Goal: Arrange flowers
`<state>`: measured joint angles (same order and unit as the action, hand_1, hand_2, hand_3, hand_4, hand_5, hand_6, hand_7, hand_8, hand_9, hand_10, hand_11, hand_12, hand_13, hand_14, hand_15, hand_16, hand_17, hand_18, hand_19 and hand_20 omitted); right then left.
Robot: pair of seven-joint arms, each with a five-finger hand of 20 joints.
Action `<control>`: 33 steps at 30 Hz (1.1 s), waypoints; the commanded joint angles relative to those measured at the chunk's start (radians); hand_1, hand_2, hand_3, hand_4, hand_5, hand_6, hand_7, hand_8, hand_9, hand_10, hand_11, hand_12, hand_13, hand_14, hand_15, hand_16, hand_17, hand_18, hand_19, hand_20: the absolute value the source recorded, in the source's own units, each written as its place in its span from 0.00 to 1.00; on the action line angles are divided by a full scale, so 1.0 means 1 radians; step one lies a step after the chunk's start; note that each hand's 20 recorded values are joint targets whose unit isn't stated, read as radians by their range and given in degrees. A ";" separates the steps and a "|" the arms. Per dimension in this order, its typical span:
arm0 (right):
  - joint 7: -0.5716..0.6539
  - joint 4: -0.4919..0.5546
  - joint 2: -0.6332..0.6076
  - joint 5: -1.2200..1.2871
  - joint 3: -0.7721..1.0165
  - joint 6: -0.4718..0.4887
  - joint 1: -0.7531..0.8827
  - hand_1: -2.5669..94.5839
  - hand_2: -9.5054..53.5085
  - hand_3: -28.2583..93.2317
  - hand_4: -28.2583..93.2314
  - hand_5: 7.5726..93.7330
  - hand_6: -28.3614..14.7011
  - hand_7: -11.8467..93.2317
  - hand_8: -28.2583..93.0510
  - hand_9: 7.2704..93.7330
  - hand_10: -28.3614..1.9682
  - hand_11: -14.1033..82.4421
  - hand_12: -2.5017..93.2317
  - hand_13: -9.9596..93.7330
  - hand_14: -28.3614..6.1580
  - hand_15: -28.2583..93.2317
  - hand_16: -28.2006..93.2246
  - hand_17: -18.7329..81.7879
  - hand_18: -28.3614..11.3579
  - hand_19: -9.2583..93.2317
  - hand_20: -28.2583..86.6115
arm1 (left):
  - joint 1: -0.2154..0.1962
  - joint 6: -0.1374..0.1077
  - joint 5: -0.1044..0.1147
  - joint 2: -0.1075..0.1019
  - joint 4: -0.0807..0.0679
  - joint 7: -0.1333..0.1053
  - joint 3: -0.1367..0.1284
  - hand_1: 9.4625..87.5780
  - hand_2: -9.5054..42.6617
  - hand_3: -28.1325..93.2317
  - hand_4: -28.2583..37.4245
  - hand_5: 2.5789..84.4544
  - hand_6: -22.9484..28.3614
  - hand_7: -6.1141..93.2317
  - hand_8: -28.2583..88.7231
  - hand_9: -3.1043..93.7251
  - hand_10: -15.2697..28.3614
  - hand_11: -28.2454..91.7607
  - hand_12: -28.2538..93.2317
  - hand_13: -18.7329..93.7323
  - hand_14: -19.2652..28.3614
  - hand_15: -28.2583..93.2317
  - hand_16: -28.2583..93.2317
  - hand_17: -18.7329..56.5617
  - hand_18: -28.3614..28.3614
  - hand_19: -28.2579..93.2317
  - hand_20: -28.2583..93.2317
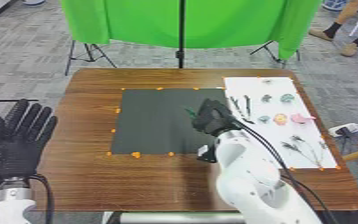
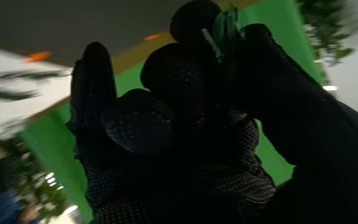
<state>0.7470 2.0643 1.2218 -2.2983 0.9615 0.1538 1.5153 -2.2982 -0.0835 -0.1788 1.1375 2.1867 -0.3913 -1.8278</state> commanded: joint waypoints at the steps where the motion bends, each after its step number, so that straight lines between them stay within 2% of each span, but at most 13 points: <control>1: 0.012 -0.119 0.150 0.025 -0.062 0.070 -0.112 0.48 0.00 0.90 0.11 0.87 0.60 0.46 0.40 0.81 0.36 0.70 0.49 0.79 0.34 0.89 0.48 0.54 0.00 0.95 0.37 | 0.020 -0.018 0.014 -0.045 -0.017 0.004 0.026 0.24 0.37 0.87 0.00 0.52 0.62 0.14 0.16 0.45 0.69 0.36 0.29 0.44 0.73 0.44 0.18 0.16 0.75 0.52 0.32; 4: 0.046 -0.164 0.188 0.052 -0.088 0.086 -0.131 0.49 0.00 0.90 0.10 0.86 0.59 0.46 0.40 0.80 0.35 0.71 0.48 0.79 0.34 0.89 0.48 0.53 0.00 0.95 0.37 | 0.037 -0.019 0.018 -0.061 -0.025 0.008 0.034 0.24 0.37 0.87 0.00 0.52 0.62 0.14 0.16 0.45 0.69 0.36 0.29 0.44 0.73 0.44 0.18 0.16 0.75 0.52 0.32; 11: 0.065 -0.241 0.216 -0.013 -0.148 0.092 -0.120 0.49 0.00 0.89 0.09 0.86 0.59 0.47 0.40 0.80 0.33 0.71 0.47 0.78 0.33 0.89 0.48 0.53 0.00 0.95 0.36 | 0.049 -0.020 0.017 -0.083 -0.028 0.020 0.040 0.24 0.37 0.87 0.00 0.52 0.61 0.14 0.16 0.45 0.69 0.36 0.29 0.44 0.73 0.44 0.18 0.16 0.75 0.52 0.32; 12: 0.074 -0.247 0.221 -0.012 -0.154 0.079 -0.118 0.49 0.00 0.89 0.09 0.86 0.59 0.47 0.40 0.80 0.33 0.71 0.46 0.78 0.33 0.89 0.48 0.53 0.00 0.95 0.36 | 0.047 -0.020 0.017 -0.085 -0.028 0.016 0.041 0.24 0.37 0.87 0.00 0.52 0.61 0.14 0.16 0.45 0.69 0.37 0.29 0.44 0.73 0.44 0.18 0.16 0.75 0.52 0.32; 15: 0.133 -0.258 0.240 0.012 -0.163 0.021 -0.110 0.49 0.00 0.89 0.08 0.86 0.59 0.48 0.39 0.80 0.32 0.73 0.44 0.78 0.33 0.89 0.47 0.53 0.00 0.96 0.35 | 0.059 -0.030 0.027 -0.089 -0.032 0.030 0.053 0.24 0.38 0.87 0.00 0.52 0.61 0.14 0.16 0.45 0.69 0.36 0.29 0.44 0.73 0.44 0.18 0.16 0.75 0.52 0.32; 18: 0.173 -0.271 0.249 0.019 -0.164 -0.031 -0.106 0.50 0.01 0.89 0.06 0.85 0.60 0.49 0.39 0.80 0.31 0.74 0.42 0.79 0.32 0.89 0.47 0.53 0.00 0.96 0.34 | 0.070 -0.022 0.044 -0.093 -0.040 0.036 0.071 0.24 0.38 0.87 0.00 0.52 0.61 0.14 0.16 0.45 0.69 0.37 0.29 0.44 0.73 0.44 0.18 0.16 0.75 0.52 0.32; 23: 0.186 -0.276 0.262 0.052 -0.163 -0.073 -0.097 0.48 0.04 0.89 0.05 0.82 0.56 0.47 0.38 0.77 0.28 0.74 0.40 0.77 0.31 0.90 0.47 0.52 0.00 0.97 0.34 | 0.077 -0.027 0.037 -0.100 -0.043 0.036 0.070 0.24 0.37 0.87 0.00 0.52 0.61 0.14 0.16 0.45 0.69 0.37 0.29 0.44 0.73 0.44 0.18 0.16 0.75 0.52 0.32; 27: 0.167 -0.267 0.262 0.063 -0.172 -0.083 -0.094 0.46 0.03 0.88 0.05 0.80 0.54 0.46 0.36 0.75 0.27 0.74 0.38 0.76 0.31 0.90 0.46 0.51 0.00 0.97 0.33 | 0.088 -0.030 0.041 -0.101 -0.048 0.036 0.079 0.24 0.37 0.87 0.00 0.52 0.61 0.14 0.16 0.45 0.70 0.37 0.29 0.44 0.73 0.44 0.18 0.16 0.75 0.52 0.32; 30: 0.169 -0.249 0.263 0.093 -0.174 -0.067 -0.093 0.41 0.02 0.89 0.06 0.80 0.52 0.42 0.32 0.74 0.25 0.73 0.37 0.75 0.30 0.89 0.45 0.50 0.00 0.96 0.33 | 0.102 -0.028 0.042 -0.104 -0.054 0.041 0.091 0.24 0.37 0.87 0.00 0.52 0.61 0.14 0.16 0.45 0.69 0.37 0.29 0.44 0.73 0.44 0.18 0.16 0.75 0.52 0.32; 33: 0.162 -0.235 0.265 0.119 -0.182 -0.068 -0.093 0.35 0.03 0.90 0.06 0.80 0.51 0.40 0.17 0.73 0.24 0.72 0.36 0.74 0.29 0.89 0.44 0.49 0.00 0.95 0.34 | 0.105 -0.030 0.042 -0.105 -0.056 0.042 0.094 0.24 0.37 0.87 0.00 0.52 0.62 0.14 0.16 0.45 0.69 0.37 0.29 0.44 0.73 0.44 0.18 0.16 0.75 0.52 0.32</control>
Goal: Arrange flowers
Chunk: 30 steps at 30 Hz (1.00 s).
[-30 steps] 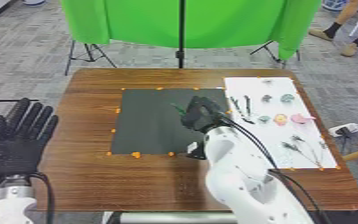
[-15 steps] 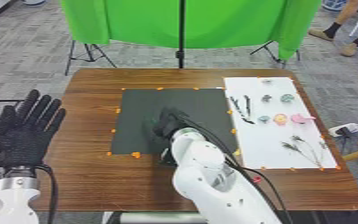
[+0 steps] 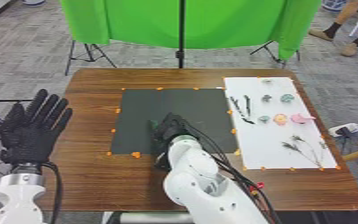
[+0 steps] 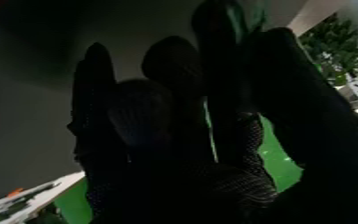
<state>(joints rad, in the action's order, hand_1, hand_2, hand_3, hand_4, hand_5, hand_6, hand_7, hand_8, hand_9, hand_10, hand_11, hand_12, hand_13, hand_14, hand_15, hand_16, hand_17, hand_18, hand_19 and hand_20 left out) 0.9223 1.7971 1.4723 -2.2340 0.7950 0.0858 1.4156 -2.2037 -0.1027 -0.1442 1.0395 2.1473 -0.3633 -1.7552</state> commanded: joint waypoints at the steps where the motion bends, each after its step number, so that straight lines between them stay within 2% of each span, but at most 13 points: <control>1: -0.013 0.034 0.017 0.061 -0.014 0.002 0.006 0.34 0.02 0.90 0.06 0.80 0.50 0.39 0.15 0.73 0.24 0.72 0.36 0.74 0.29 0.88 0.44 0.49 0.00 0.95 0.34 | 0.015 -0.012 0.007 -0.009 -0.019 0.016 0.024 0.24 0.37 0.87 0.00 0.52 0.62 0.14 0.16 0.45 0.69 0.37 0.29 0.44 0.73 0.44 0.18 0.16 0.75 0.52 0.32; 6: -0.017 0.052 0.020 0.103 -0.018 0.008 0.009 0.32 0.03 0.88 0.06 0.78 0.46 0.30 0.14 0.73 0.22 0.69 0.34 0.73 0.28 0.88 0.44 0.49 0.00 0.94 0.34 | 0.019 -0.013 0.008 -0.010 -0.022 0.014 0.027 0.24 0.37 0.87 0.00 0.52 0.62 0.14 0.16 0.45 0.69 0.37 0.29 0.44 0.73 0.45 0.18 0.16 0.75 0.52 0.32; 10: -0.046 0.074 -0.004 0.102 -0.018 0.017 0.010 0.30 0.06 0.87 0.05 0.77 0.43 0.25 0.15 0.74 0.23 0.65 0.32 0.73 0.29 0.86 0.43 0.48 0.00 0.93 0.34 | -0.001 -0.011 0.010 0.005 -0.015 -0.009 0.019 0.24 0.38 0.87 0.00 0.52 0.62 0.14 0.16 0.45 0.69 0.37 0.29 0.44 0.73 0.45 0.18 0.16 0.75 0.52 0.32; 13: -0.048 0.087 -0.018 0.125 -0.016 -0.011 0.009 0.29 0.13 0.87 0.06 0.74 0.43 0.24 0.15 0.75 0.22 0.56 0.27 0.72 0.29 0.84 0.42 0.48 0.00 0.93 0.33 | -0.017 -0.012 0.013 0.012 -0.011 -0.020 0.010 0.24 0.38 0.87 0.00 0.52 0.62 0.14 0.16 0.45 0.70 0.37 0.29 0.44 0.73 0.45 0.18 0.16 0.75 0.52 0.32; 14: -0.052 0.087 -0.019 0.124 -0.014 -0.014 0.010 0.27 0.20 0.88 0.06 0.72 0.41 0.23 0.15 0.76 0.20 0.48 0.24 0.72 0.30 0.82 0.41 0.49 0.00 0.93 0.33 | -0.018 -0.015 0.015 0.010 -0.009 -0.021 0.009 0.24 0.38 0.87 0.00 0.52 0.62 0.14 0.16 0.45 0.70 0.37 0.29 0.44 0.73 0.45 0.18 0.16 0.75 0.52 0.32; 19: -0.077 0.071 -0.026 0.121 -0.016 -0.038 0.024 0.24 0.29 0.89 0.06 0.69 0.39 0.20 0.15 0.72 0.15 0.29 0.18 0.75 0.29 0.71 0.36 0.50 0.00 0.94 0.30 | -0.001 -0.011 0.019 0.011 -0.015 -0.013 0.014 0.24 0.38 0.87 0.00 0.52 0.62 0.14 0.16 0.45 0.70 0.37 0.29 0.44 0.72 0.45 0.18 0.16 0.75 0.52 0.32; 23: -0.065 0.070 -0.016 0.148 -0.009 0.001 0.036 0.23 0.32 0.90 0.06 0.68 0.38 0.19 0.15 0.68 0.13 0.25 0.16 0.76 0.30 0.65 0.35 0.50 0.00 0.94 0.28 | 0.002 -0.011 0.017 0.011 -0.017 -0.005 0.017 0.24 0.38 0.87 0.00 0.52 0.62 0.14 0.16 0.45 0.70 0.37 0.29 0.44 0.73 0.45 0.18 0.16 0.75 0.52 0.32; 25: -0.069 0.065 -0.008 0.145 -0.005 0.001 0.046 0.23 0.32 0.89 0.06 0.66 0.36 0.18 0.15 0.68 0.12 0.25 0.15 0.77 0.29 0.62 0.35 0.50 0.00 0.93 0.27 | 0.014 -0.013 0.018 0.011 -0.024 0.004 0.027 0.24 0.38 0.87 0.00 0.52 0.62 0.14 0.16 0.45 0.70 0.37 0.29 0.44 0.73 0.45 0.18 0.16 0.75 0.52 0.32; 27: -0.074 0.056 0.006 0.149 0.003 -0.004 0.056 0.23 0.32 0.89 0.07 0.64 0.36 0.17 0.15 0.67 0.12 0.24 0.15 0.77 0.28 0.60 0.34 0.50 0.00 0.93 0.25 | 0.028 -0.012 0.008 0.011 -0.033 0.015 0.040 0.24 0.38 0.87 0.00 0.52 0.62 0.14 0.16 0.45 0.70 0.37 0.29 0.44 0.73 0.45 0.18 0.16 0.75 0.52 0.32; 30: -0.079 0.047 0.022 0.176 0.012 0.003 0.068 0.22 0.32 0.90 0.07 0.62 0.36 0.17 0.15 0.65 0.12 0.24 0.14 0.75 0.28 0.59 0.35 0.50 0.00 0.92 0.25 | 0.055 -0.005 0.015 0.008 -0.047 0.031 0.062 0.24 0.38 0.87 0.00 0.52 0.62 0.14 0.16 0.45 0.70 0.37 0.29 0.44 0.73 0.45 0.18 0.16 0.75 0.52 0.32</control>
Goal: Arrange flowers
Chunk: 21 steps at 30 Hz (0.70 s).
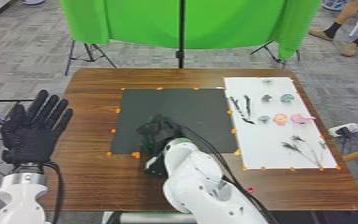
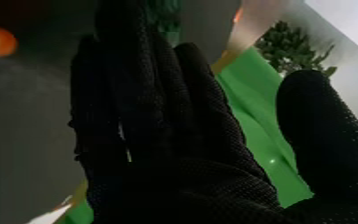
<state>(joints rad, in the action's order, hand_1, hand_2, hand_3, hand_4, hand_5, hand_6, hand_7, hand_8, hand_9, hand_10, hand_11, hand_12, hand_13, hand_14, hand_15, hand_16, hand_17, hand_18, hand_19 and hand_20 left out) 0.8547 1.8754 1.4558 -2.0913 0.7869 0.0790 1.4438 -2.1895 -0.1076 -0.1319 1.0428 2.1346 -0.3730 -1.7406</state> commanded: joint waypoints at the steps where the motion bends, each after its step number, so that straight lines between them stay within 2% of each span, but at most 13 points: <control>1: -0.012 -0.034 0.045 0.043 0.023 0.019 0.044 0.22 0.32 0.90 0.07 0.62 0.36 0.17 0.15 0.64 0.12 0.24 0.14 0.75 0.27 0.59 0.35 0.50 0.00 0.92 0.25 | 0.045 0.003 0.000 0.005 -0.037 0.042 0.050 0.24 0.38 0.87 0.00 0.52 0.62 0.14 0.16 0.45 0.70 0.37 0.29 0.44 0.73 0.45 0.18 0.16 0.75 0.52 0.32; 4: -0.029 -0.048 0.058 0.025 0.023 0.009 0.048 0.22 0.33 0.90 0.06 0.61 0.36 0.17 0.15 0.63 0.12 0.24 0.14 0.74 0.28 0.59 0.35 0.49 0.00 0.92 0.24 | 0.066 0.013 0.000 0.002 -0.048 0.044 0.066 0.24 0.38 0.87 0.00 0.52 0.62 0.14 0.16 0.45 0.70 0.37 0.29 0.44 0.72 0.45 0.18 0.16 0.75 0.52 0.32; 7: -0.035 -0.061 0.069 0.011 0.032 -0.008 0.051 0.22 0.33 0.90 0.07 0.60 0.35 0.17 0.15 0.62 0.12 0.24 0.14 0.74 0.27 0.59 0.35 0.48 0.00 0.91 0.24 | 0.077 0.016 0.001 0.003 -0.056 0.056 0.078 0.24 0.38 0.87 0.00 0.52 0.62 0.14 0.16 0.45 0.70 0.37 0.29 0.44 0.72 0.45 0.18 0.16 0.75 0.52 0.32; 10: -0.032 -0.066 0.075 0.004 0.039 -0.015 0.055 0.21 0.33 0.90 0.07 0.59 0.35 0.17 0.15 0.59 0.12 0.24 0.14 0.73 0.27 0.59 0.35 0.48 0.00 0.91 0.24 | 0.072 0.011 0.001 0.004 -0.054 0.061 0.078 0.24 0.38 0.87 0.00 0.52 0.62 0.14 0.16 0.45 0.69 0.37 0.29 0.44 0.72 0.45 0.18 0.16 0.75 0.52 0.32; 14: -0.022 -0.064 0.083 0.029 0.042 -0.029 0.052 0.21 0.32 0.91 0.07 0.59 0.35 0.17 0.15 0.58 0.12 0.24 0.13 0.73 0.26 0.59 0.34 0.48 0.00 0.91 0.23 | 0.081 0.010 0.001 0.000 -0.056 0.055 0.081 0.24 0.38 0.87 0.00 0.52 0.62 0.14 0.16 0.45 0.69 0.37 0.29 0.44 0.72 0.45 0.18 0.16 0.75 0.52 0.32; 18: -0.023 -0.054 0.081 0.033 0.040 -0.030 0.058 0.21 0.33 0.91 0.07 0.58 0.35 0.17 0.15 0.57 0.09 0.24 0.13 0.73 0.26 0.59 0.34 0.48 0.00 0.92 0.23 | 0.076 0.011 -0.001 0.002 -0.052 0.056 0.079 0.24 0.38 0.87 0.00 0.52 0.62 0.14 0.16 0.45 0.69 0.37 0.29 0.44 0.72 0.45 0.18 0.16 0.75 0.52 0.32; 21: -0.021 -0.037 0.066 0.040 0.033 -0.038 0.054 0.21 0.33 0.91 0.07 0.58 0.36 0.17 0.15 0.57 0.07 0.24 0.13 0.73 0.26 0.59 0.34 0.49 0.00 0.92 0.23 | 0.061 0.008 0.002 0.008 -0.045 0.042 0.069 0.24 0.38 0.87 0.00 0.52 0.62 0.14 0.16 0.45 0.69 0.37 0.29 0.44 0.72 0.45 0.18 0.16 0.75 0.52 0.32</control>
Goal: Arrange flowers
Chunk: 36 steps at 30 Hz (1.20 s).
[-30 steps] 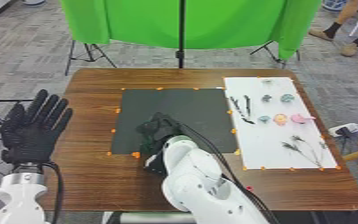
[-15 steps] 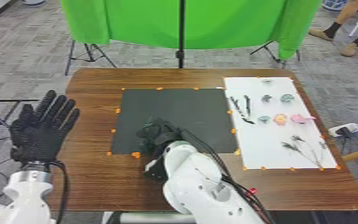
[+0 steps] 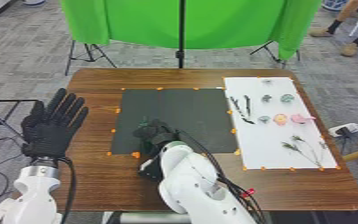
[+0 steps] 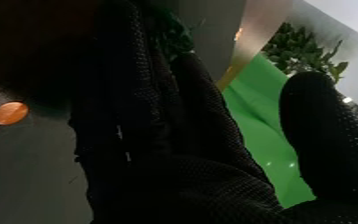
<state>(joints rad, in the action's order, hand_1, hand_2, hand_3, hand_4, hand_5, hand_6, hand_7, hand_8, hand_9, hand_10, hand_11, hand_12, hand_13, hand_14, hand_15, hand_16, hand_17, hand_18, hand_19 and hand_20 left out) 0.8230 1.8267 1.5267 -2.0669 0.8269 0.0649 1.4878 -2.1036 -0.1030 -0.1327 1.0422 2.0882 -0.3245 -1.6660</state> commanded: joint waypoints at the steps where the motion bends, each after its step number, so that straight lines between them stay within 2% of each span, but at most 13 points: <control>1: 0.003 0.017 -0.013 0.007 -0.013 -0.036 0.011 0.21 0.33 0.90 0.06 0.59 0.36 0.17 0.15 0.58 0.06 0.24 0.13 0.74 0.26 0.59 0.34 0.49 0.00 0.92 0.23 | -0.034 0.002 0.002 0.013 0.005 -0.009 -0.011 0.24 0.38 0.87 0.00 0.52 0.62 0.14 0.16 0.45 0.69 0.37 0.29 0.44 0.72 0.45 0.18 0.16 0.75 0.52 0.32; 4: -0.001 0.038 -0.038 -0.012 -0.032 -0.049 0.007 0.21 0.33 0.90 0.06 0.63 0.38 0.18 0.15 0.59 0.04 0.24 0.12 0.75 0.26 0.58 0.34 0.50 0.00 0.92 0.23 | -0.056 0.000 0.003 0.018 0.015 -0.022 -0.025 0.24 0.38 0.87 0.00 0.52 0.62 0.14 0.16 0.45 0.69 0.37 0.29 0.44 0.72 0.45 0.18 0.16 0.75 0.52 0.32; 8: 0.015 0.071 -0.064 0.007 -0.041 -0.013 0.009 0.20 0.34 0.90 0.07 0.65 0.40 0.17 0.15 0.60 0.02 0.23 0.11 0.77 0.25 0.57 0.34 0.52 0.00 0.92 0.23 | -0.075 0.002 0.003 0.029 0.025 -0.036 -0.040 0.24 0.38 0.87 0.00 0.52 0.62 0.14 0.16 0.45 0.69 0.37 0.29 0.44 0.72 0.45 0.18 0.16 0.75 0.52 0.32; 13: 0.032 0.098 -0.089 0.029 -0.048 0.027 0.016 0.19 0.34 0.90 0.07 0.58 0.39 0.17 0.15 0.56 0.00 0.23 0.10 0.77 0.22 0.54 0.34 0.53 0.00 0.92 0.21 | -0.093 0.004 0.003 0.033 0.034 -0.049 -0.055 0.24 0.38 0.87 0.00 0.52 0.62 0.14 0.16 0.45 0.69 0.37 0.29 0.44 0.72 0.45 0.18 0.16 0.75 0.52 0.32; 16: 0.017 0.122 -0.116 0.037 -0.049 0.016 0.018 0.19 0.34 0.90 0.07 0.57 0.38 0.17 0.15 0.56 0.00 0.23 0.10 0.77 0.22 0.55 0.34 0.53 0.00 0.93 0.20 | -0.118 0.002 0.003 0.044 0.045 -0.060 -0.069 0.24 0.38 0.87 0.00 0.52 0.62 0.14 0.16 0.45 0.69 0.37 0.29 0.44 0.72 0.45 0.18 0.16 0.75 0.52 0.32; 18: 0.008 0.146 -0.141 0.058 -0.033 0.012 0.014 0.19 0.34 0.90 0.07 0.57 0.38 0.17 0.15 0.56 0.00 0.23 0.10 0.77 0.23 0.55 0.34 0.52 0.00 0.93 0.20 | -0.137 0.001 0.005 0.058 0.053 -0.070 -0.074 0.24 0.38 0.87 0.00 0.52 0.62 0.14 0.16 0.45 0.69 0.37 0.29 0.44 0.72 0.45 0.18 0.16 0.75 0.52 0.32; 20: -0.040 0.172 -0.185 0.043 0.003 -0.007 0.011 0.19 0.34 0.90 0.07 0.57 0.38 0.17 0.15 0.56 0.00 0.23 0.10 0.76 0.24 0.56 0.34 0.52 0.00 0.93 0.20 | -0.158 0.003 0.003 0.076 0.061 -0.077 -0.080 0.24 0.38 0.87 0.00 0.52 0.62 0.14 0.16 0.45 0.69 0.37 0.29 0.44 0.72 0.45 0.18 0.16 0.75 0.52 0.32; 22: -0.099 0.187 -0.242 -0.032 0.047 -0.030 0.002 0.20 0.32 0.90 0.07 0.57 0.38 0.17 0.15 0.56 0.00 0.23 0.10 0.76 0.24 0.56 0.34 0.52 0.00 0.93 0.20 | -0.165 0.001 0.001 0.082 0.065 -0.081 -0.085 0.24 0.38 0.87 0.00 0.52 0.62 0.14 0.16 0.45 0.70 0.37 0.29 0.44 0.72 0.45 0.18 0.16 0.75 0.52 0.32; 25: -0.095 0.224 -0.307 -0.023 0.158 -0.035 0.001 0.22 0.27 0.90 0.07 0.58 0.39 0.17 0.15 0.58 0.07 0.24 0.11 0.76 0.27 0.58 0.35 0.51 0.00 0.93 0.20 | -0.174 -0.007 0.006 0.086 0.071 -0.085 -0.094 0.24 0.38 0.87 0.00 0.52 0.62 0.14 0.16 0.45 0.70 0.37 0.29 0.44 0.72 0.45 0.18 0.16 0.75 0.52 0.32; 27: -0.096 0.257 -0.354 -0.021 0.246 0.022 0.015 0.25 0.21 0.89 0.08 0.59 0.39 0.17 0.15 0.60 0.11 0.24 0.13 0.76 0.30 0.61 0.36 0.51 0.00 0.95 0.21 | -0.171 -0.006 0.002 0.085 0.070 -0.083 -0.100 0.24 0.38 0.87 0.00 0.52 0.62 0.14 0.16 0.45 0.70 0.37 0.29 0.44 0.72 0.45 0.18 0.16 0.75 0.52 0.32; 30: -0.088 0.305 -0.424 -0.032 0.359 0.079 0.062 0.33 0.04 0.88 0.06 0.60 0.43 0.18 0.15 0.63 0.19 0.25 0.15 0.74 0.33 0.69 0.38 0.50 0.00 0.97 0.23 | -0.179 -0.007 0.002 0.082 0.075 -0.087 -0.111 0.24 0.38 0.87 0.00 0.52 0.62 0.14 0.16 0.45 0.70 0.37 0.29 0.44 0.72 0.45 0.18 0.16 0.75 0.52 0.32; 31: -0.075 0.322 -0.442 -0.024 0.397 0.101 0.080 0.36 0.01 0.88 0.04 0.61 0.44 0.18 0.15 0.64 0.21 0.26 0.16 0.74 0.34 0.71 0.38 0.50 0.00 0.97 0.25 | -0.179 -0.008 0.002 0.082 0.075 -0.086 -0.115 0.24 0.38 0.87 0.00 0.52 0.62 0.14 0.16 0.45 0.70 0.37 0.29 0.44 0.72 0.45 0.18 0.16 0.75 0.52 0.32; 36: -0.034 0.409 -0.528 -0.033 0.592 0.139 0.236 0.38 0.00 0.86 0.01 0.64 0.45 0.19 0.15 0.68 0.25 0.31 0.19 0.72 0.35 0.77 0.40 0.49 0.01 0.96 0.27 | -0.182 -0.006 0.004 0.084 0.075 -0.092 -0.121 0.24 0.37 0.87 0.00 0.52 0.62 0.14 0.16 0.45 0.70 0.37 0.29 0.44 0.72 0.45 0.18 0.16 0.75 0.52 0.32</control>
<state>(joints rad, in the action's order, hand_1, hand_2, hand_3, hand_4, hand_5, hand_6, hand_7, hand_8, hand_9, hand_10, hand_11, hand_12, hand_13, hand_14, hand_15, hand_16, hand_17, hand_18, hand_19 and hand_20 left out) 0.7201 2.1574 1.1564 -2.0783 1.1936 0.1989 1.5556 -2.2642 -0.1048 -0.1323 1.1215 2.1618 -0.4060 -1.7791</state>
